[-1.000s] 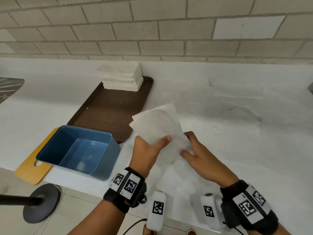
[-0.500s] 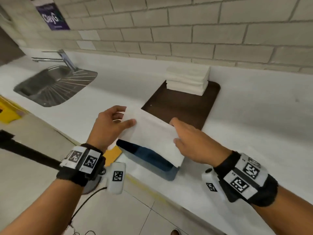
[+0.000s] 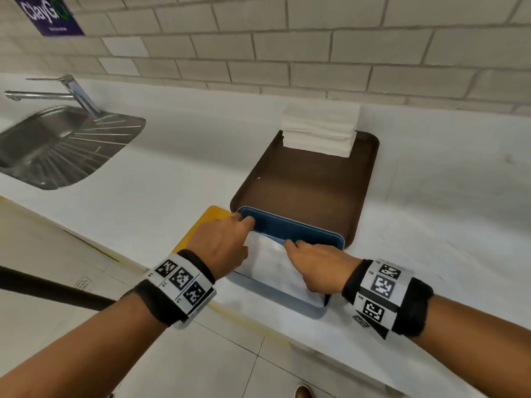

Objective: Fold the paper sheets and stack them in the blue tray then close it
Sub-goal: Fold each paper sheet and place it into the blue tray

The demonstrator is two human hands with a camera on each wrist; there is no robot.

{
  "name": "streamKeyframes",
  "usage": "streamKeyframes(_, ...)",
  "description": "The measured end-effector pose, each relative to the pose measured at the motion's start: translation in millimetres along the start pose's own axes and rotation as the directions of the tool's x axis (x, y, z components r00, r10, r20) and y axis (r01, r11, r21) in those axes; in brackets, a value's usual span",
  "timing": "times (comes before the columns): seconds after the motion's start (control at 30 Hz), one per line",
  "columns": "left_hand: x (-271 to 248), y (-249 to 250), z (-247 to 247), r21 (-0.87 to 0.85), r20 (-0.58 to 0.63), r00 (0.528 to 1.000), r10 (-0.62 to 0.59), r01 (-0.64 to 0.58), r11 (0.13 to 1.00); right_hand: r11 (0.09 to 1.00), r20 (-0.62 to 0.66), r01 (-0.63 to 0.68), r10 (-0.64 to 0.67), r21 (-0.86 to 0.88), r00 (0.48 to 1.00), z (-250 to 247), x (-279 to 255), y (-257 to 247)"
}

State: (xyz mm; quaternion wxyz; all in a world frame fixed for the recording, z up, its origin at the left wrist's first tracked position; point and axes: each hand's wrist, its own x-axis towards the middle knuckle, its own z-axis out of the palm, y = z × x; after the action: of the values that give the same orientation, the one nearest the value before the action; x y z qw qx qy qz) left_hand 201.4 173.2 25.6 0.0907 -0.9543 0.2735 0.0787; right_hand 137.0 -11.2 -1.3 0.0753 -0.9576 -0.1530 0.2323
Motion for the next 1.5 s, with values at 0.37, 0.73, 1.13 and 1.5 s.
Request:
streamKeyframes(0.37,-42.3,36.1,-65.9,-0.346,-0.407,0.909,0.093,-0.248,0.905,0.977,-0.340,0.199,-0.162,0.077,0.926,-30.3,-72.2,8.2)
streamKeyframes(0.73,-23.2,272.5,-21.0,-0.421,-0.368,0.827,0.425,-0.555,0.717,0.650,-0.080,-0.740,0.758,0.170,0.647,95.3,-302.7,272.6)
streamKeyframes(1.13,57.9,412.2,-8.1,-0.438,-0.214,0.894,0.394,-0.449,0.779,0.792,-0.423,-0.549,0.609,0.268,0.671,117.0,-319.7,310.8)
streamKeyframes(1.5,53.5,440.4,-42.9,-0.991,-0.135,0.926,0.352,-0.120,-0.063,0.337,-0.413,0.272,0.479,0.901,0.775,83.5,-346.2,280.3)
